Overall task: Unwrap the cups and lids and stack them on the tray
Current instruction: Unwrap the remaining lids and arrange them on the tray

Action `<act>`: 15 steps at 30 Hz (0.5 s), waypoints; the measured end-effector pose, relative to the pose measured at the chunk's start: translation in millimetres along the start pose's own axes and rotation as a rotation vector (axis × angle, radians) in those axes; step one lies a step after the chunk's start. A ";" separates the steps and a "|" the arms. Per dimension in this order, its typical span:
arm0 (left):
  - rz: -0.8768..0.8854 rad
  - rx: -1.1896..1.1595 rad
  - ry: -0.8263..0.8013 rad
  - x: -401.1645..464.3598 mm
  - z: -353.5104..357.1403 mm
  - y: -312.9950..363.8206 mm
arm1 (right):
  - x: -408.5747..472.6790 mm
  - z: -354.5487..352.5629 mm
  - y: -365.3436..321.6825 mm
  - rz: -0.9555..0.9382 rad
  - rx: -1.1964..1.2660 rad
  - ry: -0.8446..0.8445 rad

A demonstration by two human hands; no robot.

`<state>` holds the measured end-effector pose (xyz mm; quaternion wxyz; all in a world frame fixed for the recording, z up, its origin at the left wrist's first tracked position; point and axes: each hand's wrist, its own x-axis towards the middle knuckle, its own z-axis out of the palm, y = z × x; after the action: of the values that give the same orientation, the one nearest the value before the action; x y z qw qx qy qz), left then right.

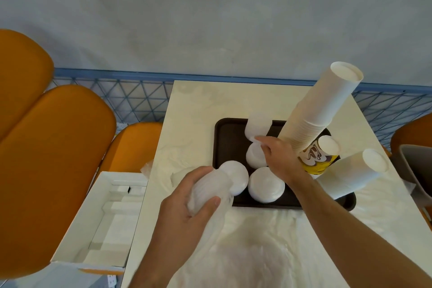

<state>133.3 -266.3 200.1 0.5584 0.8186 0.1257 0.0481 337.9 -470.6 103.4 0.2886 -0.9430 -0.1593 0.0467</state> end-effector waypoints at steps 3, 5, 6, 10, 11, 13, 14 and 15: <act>0.004 -0.005 0.012 -0.8 -2.5 -1.7 | 3.5 11.8 10.9 -0.011 -0.129 -0.046; -0.011 -0.002 0.019 -1.2 -4.4 -2.5 | 3.4 14.6 12.3 0.019 -0.212 -0.081; -0.016 -0.001 0.019 -1.3 -4.9 -2.1 | 2.7 15.2 12.7 0.032 -0.242 -0.099; -0.029 0.004 0.023 -0.4 -5.4 -2.0 | 1.2 16.4 13.6 0.101 -0.241 -0.152; -0.031 0.006 0.023 -0.2 -5.6 -1.6 | 1.1 16.4 14.1 0.116 -0.240 -0.164; -0.029 0.014 0.023 0.0 -5.5 -0.5 | 2.0 16.0 14.5 0.122 -0.247 -0.172; -0.026 0.018 0.022 -0.2 -5.4 0.0 | 2.8 15.5 13.5 0.120 -0.260 -0.172; -0.025 0.021 0.021 -0.1 -5.1 0.7 | 3.7 15.2 12.3 0.124 -0.275 -0.173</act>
<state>132.2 -261.9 202.6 0.5490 0.8222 0.1420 0.0483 342.0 -471.0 83.9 0.1384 -0.9741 -0.1300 0.1229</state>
